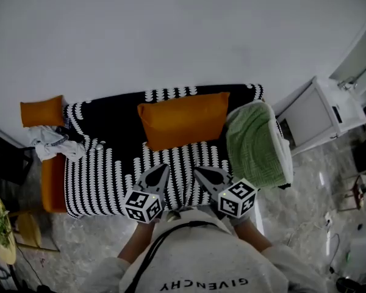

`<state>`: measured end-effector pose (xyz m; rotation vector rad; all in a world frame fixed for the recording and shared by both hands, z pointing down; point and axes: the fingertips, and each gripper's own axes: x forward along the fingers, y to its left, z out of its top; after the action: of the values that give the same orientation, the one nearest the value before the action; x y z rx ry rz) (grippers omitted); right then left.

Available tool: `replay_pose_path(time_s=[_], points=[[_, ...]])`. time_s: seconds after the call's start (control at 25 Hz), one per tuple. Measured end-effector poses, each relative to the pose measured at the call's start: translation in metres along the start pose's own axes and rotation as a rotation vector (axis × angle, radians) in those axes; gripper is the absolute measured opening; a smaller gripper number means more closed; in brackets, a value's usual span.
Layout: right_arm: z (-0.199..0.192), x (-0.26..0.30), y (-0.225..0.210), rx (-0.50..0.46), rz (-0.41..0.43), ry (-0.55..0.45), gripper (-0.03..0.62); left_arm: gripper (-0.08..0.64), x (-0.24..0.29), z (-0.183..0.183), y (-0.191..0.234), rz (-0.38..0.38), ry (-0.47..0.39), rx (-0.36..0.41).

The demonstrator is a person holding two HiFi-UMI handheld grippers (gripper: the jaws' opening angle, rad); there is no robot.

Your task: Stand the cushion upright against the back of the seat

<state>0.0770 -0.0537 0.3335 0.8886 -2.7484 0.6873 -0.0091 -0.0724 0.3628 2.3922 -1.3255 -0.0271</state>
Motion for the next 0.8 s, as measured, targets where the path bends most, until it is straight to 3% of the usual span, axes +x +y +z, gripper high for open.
replay_pose_path(time_s=[0.48,0.8], points=[[-0.007,-0.006,-0.004,0.005,-0.011,-0.005,0.017,0.023,-0.007,-0.003,0.0,0.007,0.008,-0.008],[-0.001,-0.008,0.001,-0.041,-0.016,-0.033,0.017,0.023,-0.008,-0.004,-0.007,-0.01,0.015,-0.001]])
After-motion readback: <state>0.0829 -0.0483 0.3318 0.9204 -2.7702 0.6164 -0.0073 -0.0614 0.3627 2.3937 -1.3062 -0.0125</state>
